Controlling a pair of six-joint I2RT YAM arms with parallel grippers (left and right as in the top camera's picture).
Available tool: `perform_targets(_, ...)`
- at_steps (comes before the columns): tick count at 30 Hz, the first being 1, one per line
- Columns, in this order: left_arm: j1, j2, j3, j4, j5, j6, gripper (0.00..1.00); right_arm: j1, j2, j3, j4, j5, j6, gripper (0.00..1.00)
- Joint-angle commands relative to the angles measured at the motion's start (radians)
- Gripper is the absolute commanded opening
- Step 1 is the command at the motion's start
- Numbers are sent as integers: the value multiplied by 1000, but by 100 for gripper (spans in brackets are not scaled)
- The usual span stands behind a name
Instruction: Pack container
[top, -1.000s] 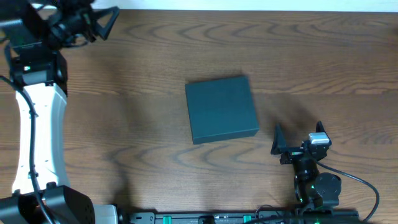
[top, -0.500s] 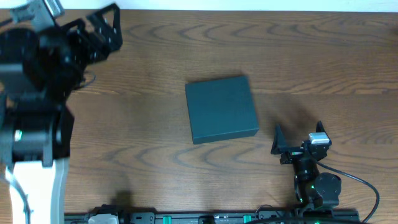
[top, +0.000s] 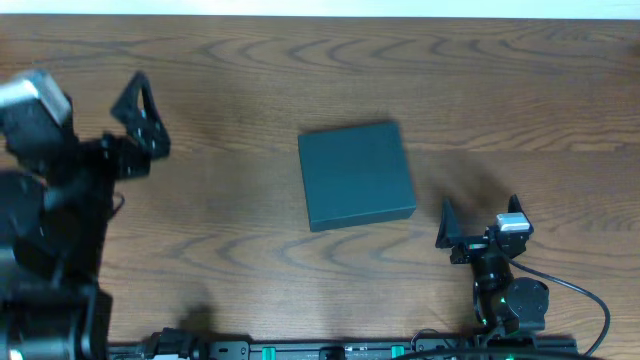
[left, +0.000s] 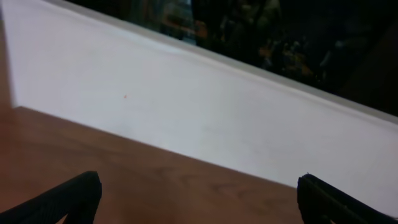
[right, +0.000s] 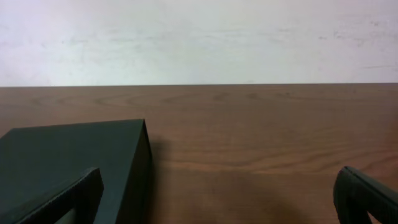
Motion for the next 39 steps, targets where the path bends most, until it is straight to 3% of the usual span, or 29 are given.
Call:
perform_targets(1, -4, -87, -99, 25, -48, 25, 99, 14, -7, -2, -4, 3, 13, 99)
perform_targets(15, -6, -457, -587, 249, -51, 24, 99, 14, -7, -2, -4, 3, 13, 99)
perform_targets(39, -32, -720, -1088, 512, -51, 9, 99, 14, -7, -2, -4, 3, 13, 99)
